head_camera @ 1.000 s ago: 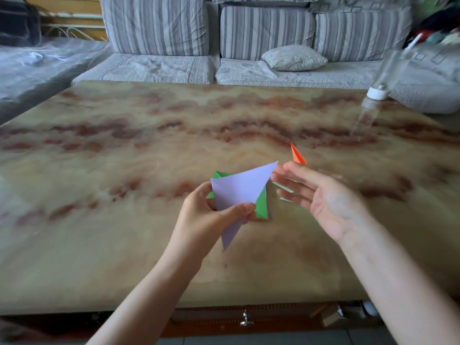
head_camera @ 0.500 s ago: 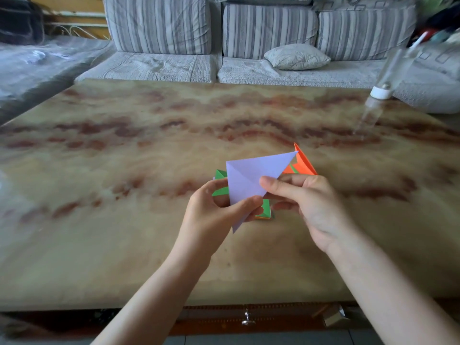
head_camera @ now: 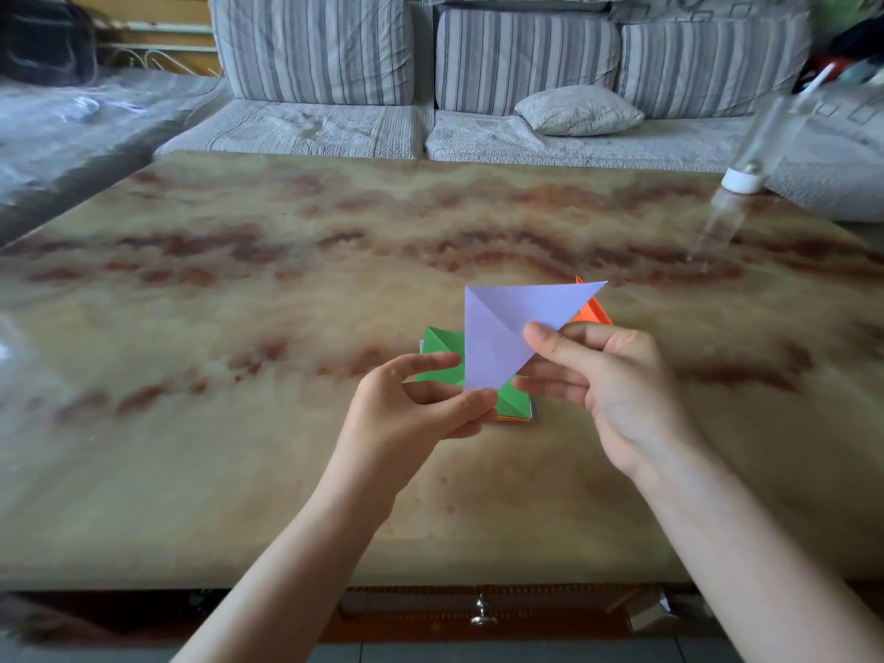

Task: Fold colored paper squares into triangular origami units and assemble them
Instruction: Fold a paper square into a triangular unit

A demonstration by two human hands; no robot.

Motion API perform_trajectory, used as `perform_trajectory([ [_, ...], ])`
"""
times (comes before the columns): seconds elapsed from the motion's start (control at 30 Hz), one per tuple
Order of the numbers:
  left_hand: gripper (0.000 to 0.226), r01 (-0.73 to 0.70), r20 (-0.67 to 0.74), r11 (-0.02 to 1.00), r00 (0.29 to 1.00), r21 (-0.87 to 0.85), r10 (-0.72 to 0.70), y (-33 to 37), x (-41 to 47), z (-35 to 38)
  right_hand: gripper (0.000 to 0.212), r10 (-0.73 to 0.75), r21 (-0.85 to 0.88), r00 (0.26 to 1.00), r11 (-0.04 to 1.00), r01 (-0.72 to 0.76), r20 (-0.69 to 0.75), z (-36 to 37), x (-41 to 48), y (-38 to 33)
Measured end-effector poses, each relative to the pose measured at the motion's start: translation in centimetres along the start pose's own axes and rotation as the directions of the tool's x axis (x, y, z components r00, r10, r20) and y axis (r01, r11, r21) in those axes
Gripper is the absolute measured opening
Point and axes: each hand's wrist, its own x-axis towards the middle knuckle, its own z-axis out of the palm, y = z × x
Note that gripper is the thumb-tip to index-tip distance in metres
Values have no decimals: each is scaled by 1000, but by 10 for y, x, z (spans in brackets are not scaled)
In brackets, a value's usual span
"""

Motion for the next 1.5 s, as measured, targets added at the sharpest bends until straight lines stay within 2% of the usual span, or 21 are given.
perform_trajectory([
  [0.2,38,18,35,998,999,64,-21,-1,0,-10,9,-19,14,1000,1000,19,-15,-4,3,-3],
  [0.33,32,-59,31,981,998,186,54,-1,3,-23,11,-48,42,997,998,50,-63,-14,8,-10],
  [0.43,33,-73,-20,997,997,4,73,6,8,-22,9,12,-27,998,1000,-10,54,-12,3,-9],
  [0.5,48,-9,-2,993,1000,-121,9,9,11,-18,8,53,-134,989,990,-35,137,-7,-2,-3],
  [0.57,54,39,37,993,999,-108,-35,10,11,-15,9,65,-211,977,977,-21,205,-3,-6,1],
  [0.7,20,-52,19,996,998,-66,53,4,10,-11,10,-9,-224,967,972,68,253,1,-11,0],
  [0.77,17,-68,-23,992,998,-104,66,2,11,-12,11,-81,-215,965,967,137,250,0,-10,0],
  [0.83,17,-70,-43,988,997,-137,65,2,13,-15,20,-159,-262,935,933,248,317,-2,-9,1],
  [0.93,13,-54,-6,981,999,-187,53,1,13,-16,31,-135,-288,893,917,278,430,-1,-12,2],
  [1.07,10,1,54,966,998,-258,13,2,10,-10,13,-182,-259,909,921,291,374,2,-11,5],
  [1.2,13,32,139,952,990,-303,11,3,6,-6,18,-215,-154,952,956,251,217,3,-7,6],
  [1.37,18,-5,173,987,984,-162,34,4,4,-6,24,-187,-64,974,979,196,127,2,-5,6],
  [1.43,11,-26,163,997,986,-67,36,3,5,-4,23,-158,-32,979,986,163,127,2,-4,5],
  [1.5,18,-30,134,999,990,-37,34,3,5,-3,22,-148,-31,978,988,154,147,1,-4,4],
])
